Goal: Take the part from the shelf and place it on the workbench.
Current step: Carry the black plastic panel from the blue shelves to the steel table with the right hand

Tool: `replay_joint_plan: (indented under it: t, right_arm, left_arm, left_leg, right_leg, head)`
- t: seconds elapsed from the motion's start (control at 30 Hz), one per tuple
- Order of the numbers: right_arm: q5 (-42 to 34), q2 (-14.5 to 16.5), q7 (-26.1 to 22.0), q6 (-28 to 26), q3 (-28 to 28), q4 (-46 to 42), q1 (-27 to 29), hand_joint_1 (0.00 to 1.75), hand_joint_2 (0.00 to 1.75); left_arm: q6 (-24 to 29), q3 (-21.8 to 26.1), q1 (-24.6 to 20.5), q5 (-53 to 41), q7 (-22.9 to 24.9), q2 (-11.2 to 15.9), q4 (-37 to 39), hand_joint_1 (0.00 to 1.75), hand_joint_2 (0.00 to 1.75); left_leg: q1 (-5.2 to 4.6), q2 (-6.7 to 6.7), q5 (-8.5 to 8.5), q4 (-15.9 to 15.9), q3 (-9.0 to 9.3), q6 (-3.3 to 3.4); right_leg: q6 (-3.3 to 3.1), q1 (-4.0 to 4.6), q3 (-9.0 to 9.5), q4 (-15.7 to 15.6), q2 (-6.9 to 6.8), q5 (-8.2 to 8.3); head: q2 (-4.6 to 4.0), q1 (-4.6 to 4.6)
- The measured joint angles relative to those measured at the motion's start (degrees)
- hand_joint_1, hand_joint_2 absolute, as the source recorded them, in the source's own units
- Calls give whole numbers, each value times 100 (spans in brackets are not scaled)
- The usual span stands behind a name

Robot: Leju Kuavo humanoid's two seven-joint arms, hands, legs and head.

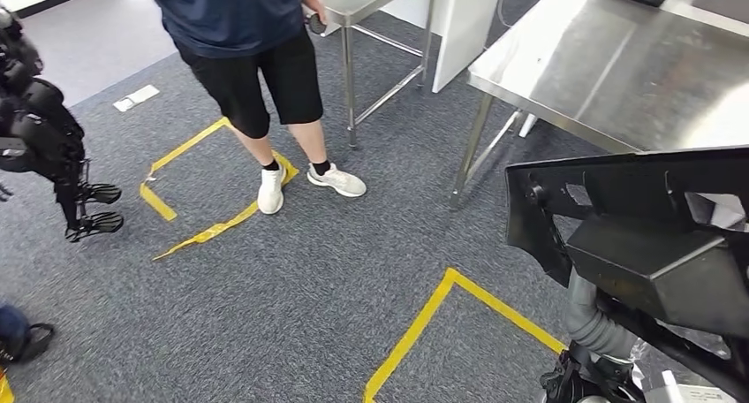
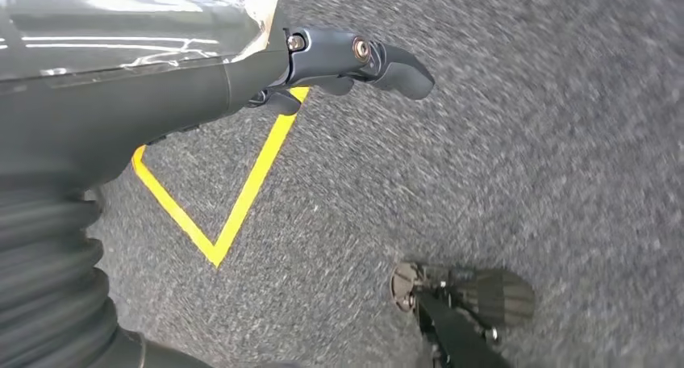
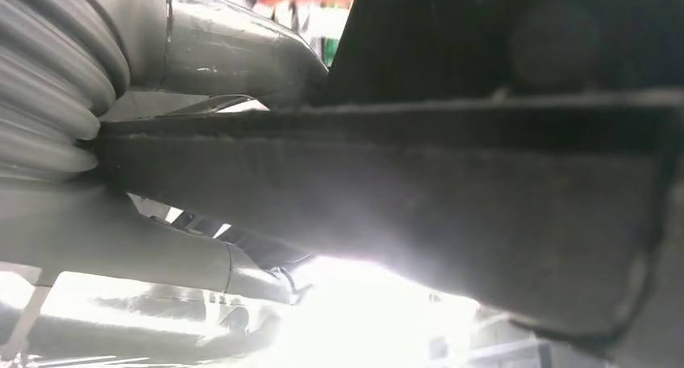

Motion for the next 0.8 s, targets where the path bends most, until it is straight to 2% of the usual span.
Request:
replay_joint_plan:
  t: [0.03,0.07,0.1,0.13,0.17,0.2,0.27,0.3,0.37,0.4,0.43,0.47,0.5,0.53,0.57,0.6,0.63,0.67,0.7,0.73,0.77,0.8]
  right_arm:
    - [0,0,1,-1,-1,-1,6,175,175]
    - [1,0,1,-1,-1,-3,9,175,175]
    - [1,0,1,-1,0,-7,8,175,175]
    - [2,1,1,-1,1,-10,4,175,175]
    - [2,3,2,-1,1,-14,1,175,175]
    - [2,5,3,-2,-1,-17,1,175,175]
    - [7,8,4,-7,-9,-29,6,175,175]
    - [11,10,5,-10,-13,-40,13,175,175]
    - [27,24,8,-13,-18,-63,18,175,175]
    - [36,33,11,-13,-19,-70,23,175,175]
    - [45,41,15,-14,-20,-72,28,175,175]
    - [53,48,19,-14,-21,-72,36,175,175]
    - [62,51,20,-13,-21,-72,46,175,175]
    - [72,54,21,-13,-22,-72,54,175,175]
    - [81,55,22,-12,-22,-72,58,175,175]
    - [90,55,22,-11,-22,-72,60,175,175]
    - [97,56,22,-10,-22,-72,58,175,175]
    - [102,56,22,-10,-22,-72,54,175,175]
    - [105,56,22,-9,-22,-73,50,175,175]
    - [107,57,23,-8,-22,-73,50,175,175]
    - [109,56,23,-8,-23,-74,52,175,175]
    - [111,55,24,-7,-25,-74,58,175,175]
  left_arm:
    - [-1,0,-2,0,1,-2,0,0,175]
    - [-1,0,-5,0,1,-6,0,0,175]
    - [-2,0,-9,0,1,-9,-1,0,175]
    - [-2,0,-10,0,1,-11,-1,0,175]
    - [-3,0,-11,0,1,-9,-2,0,175]
    - [-2,0,-14,0,1,-4,-2,0,175]
    - [-1,-1,-20,0,1,1,-2,0,175]
    - [-1,-3,-26,0,1,3,-2,0,175]
    - [-1,-9,-30,-4,2,4,-2,0,175]
    - [-2,-13,-28,-8,8,3,-2,0,175]
    - [-2,-16,-20,-11,17,1,-2,0,175]
    - [-3,-18,-10,-14,30,1,-2,0,175]
    - [-3,-20,-3,-16,45,1,-2,0,175]
    - [-3,-21,1,-20,58,2,-2,0,175]
    - [-3,-23,0,-27,68,3,-2,0,175]
    - [-2,-25,-2,-36,75,5,-2,0,175]
    - [-2,-26,-4,-47,76,8,-2,0,175]
    - [-2,-27,-4,-55,77,10,-2,0,175]
    - [-2,-28,-3,-60,77,11,-2,0,175]
    - [-2,-29,-3,-63,77,13,-2,0,175]
    - [-1,-30,-4,-64,76,14,-2,0,175]
    - [1,-31,-9,-67,76,14,-3,0,175]
  left_leg:
    - [0,74,-4,1,3,-4]
    - [2,141,-11,4,9,-13]
    - [-4,200,-23,13,19,-31]
    - [-21,252,-45,26,26,-59]
    - [-39,298,-64,39,36,-89]
    - [-57,343,-78,49,46,-119]
    - [-53,435,-92,46,73,-176]
    - [-37,392,-126,72,77,-213]
    - [-3,120,-380,395,-45,-276]
    - [7,-51,-581,730,-193,-293]
    - [10,-149,-787,1132,-386,-300]
    - [10,-188,-927,1488,-567,-303]
    - [10,-202,-960,1689,-680,-303]
    - [12,-208,-875,1679,-687,-296]
    - [18,-230,-692,1446,-580,-286]
    - [30,-308,-468,1066,-393,-272]
    - [46,-453,-300,668,-196,-256]
    - [57,-574,-195,364,-51,-241]
    - [57,-662,-157,186,28,-220]
    - [42,-679,-164,126,49,-197]
    - [27,-608,-150,119,42,-165]
    - [21,-530,-123,98,43,-122]
  right_leg:
    - [49,-7,68,-119,-28,74]
    - [106,-15,254,-462,-84,211]
    - [150,-20,510,-925,-217,361]
    - [165,-14,737,-1321,-343,483]
    - [148,-4,887,-1583,-433,558]
    - [115,10,953,-1697,-479,589]
    - [31,16,931,-1699,-354,614]
    - [-6,-2,925,-1707,-290,628]
    - [-101,-53,927,-1728,-166,663]
    - [-133,-57,914,-1728,-111,673]
    - [-162,-52,899,-1727,-52,683]
    - [-180,-43,882,-1725,17,693]
    - [-186,-36,870,-1722,91,702]
    - [-188,-31,864,-1720,167,711]
    - [-184,-31,865,-1718,243,719]
    - [-173,-32,868,-1715,314,726]
    - [-156,-18,863,-1704,380,733]
    - [-131,-7,847,-1695,447,742]
    - [-97,1,821,-1689,509,757]
    - [-57,2,790,-1688,573,776]
    - [-13,-7,753,-1698,641,800]
    - [18,-17,713,-1678,633,807]
  head:
    - [0,3]
    - [0,5]
    - [0,10]
    - [0,15]
    - [0,13]
    - [0,8]
    - [0,-4]
    - [0,-10]
    - [0,-29]
    - [0,-42]
    - [0,-48]
    - [0,-50]
    - [0,-50]
    - [0,-50]
    - [0,-50]
    - [0,-51]
    - [0,-52]
    - [0,-45]
    - [0,-41]
    - [0,-37]
    - [0,-31]
    - [0,-34]
